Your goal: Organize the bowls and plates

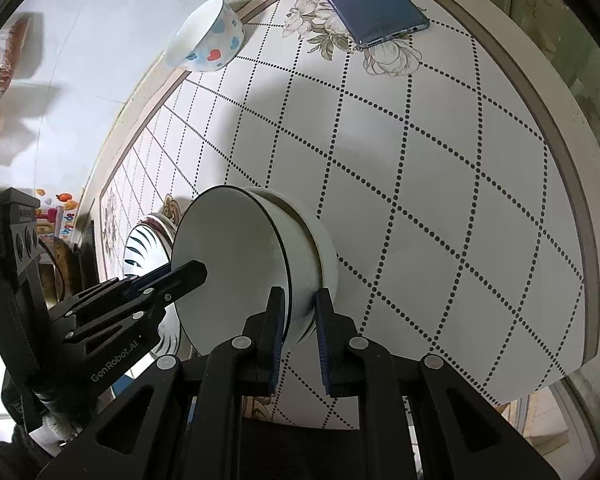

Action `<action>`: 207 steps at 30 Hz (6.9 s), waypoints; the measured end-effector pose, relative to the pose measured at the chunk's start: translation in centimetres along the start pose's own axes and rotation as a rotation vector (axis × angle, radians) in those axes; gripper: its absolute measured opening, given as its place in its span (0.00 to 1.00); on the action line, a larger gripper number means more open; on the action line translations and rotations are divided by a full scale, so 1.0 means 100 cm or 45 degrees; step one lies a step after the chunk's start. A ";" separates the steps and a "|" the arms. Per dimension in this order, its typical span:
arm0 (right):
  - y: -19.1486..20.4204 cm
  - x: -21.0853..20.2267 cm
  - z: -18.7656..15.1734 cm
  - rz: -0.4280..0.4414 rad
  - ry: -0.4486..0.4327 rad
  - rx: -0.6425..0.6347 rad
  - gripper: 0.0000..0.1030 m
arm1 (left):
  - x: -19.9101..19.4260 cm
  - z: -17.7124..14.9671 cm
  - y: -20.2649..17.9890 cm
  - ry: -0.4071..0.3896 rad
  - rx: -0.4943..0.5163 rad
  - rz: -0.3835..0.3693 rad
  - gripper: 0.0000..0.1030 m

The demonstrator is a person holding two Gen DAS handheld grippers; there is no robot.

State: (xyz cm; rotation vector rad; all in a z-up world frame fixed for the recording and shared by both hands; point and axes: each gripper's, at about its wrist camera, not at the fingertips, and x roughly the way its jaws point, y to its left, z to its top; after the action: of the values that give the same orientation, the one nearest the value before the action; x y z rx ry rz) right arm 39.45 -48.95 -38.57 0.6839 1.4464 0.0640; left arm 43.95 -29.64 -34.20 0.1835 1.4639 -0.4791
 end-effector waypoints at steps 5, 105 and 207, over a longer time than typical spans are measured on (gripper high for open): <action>0.001 0.000 0.006 0.007 0.056 -0.002 0.19 | -0.009 0.001 0.007 0.034 -0.036 -0.043 0.12; 0.007 -0.016 -0.011 0.026 -0.088 -0.001 0.17 | -0.023 -0.013 -0.002 -0.052 -0.043 -0.028 0.12; 0.014 0.039 0.020 0.369 0.015 0.129 0.52 | -0.014 0.028 0.046 0.023 -0.311 -0.313 0.51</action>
State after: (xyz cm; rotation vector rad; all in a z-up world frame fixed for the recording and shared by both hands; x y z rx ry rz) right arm 42.40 -46.88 -41.47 0.9744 1.3598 0.2211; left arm 48.36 -26.38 -33.29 -0.1888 1.5565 -0.4919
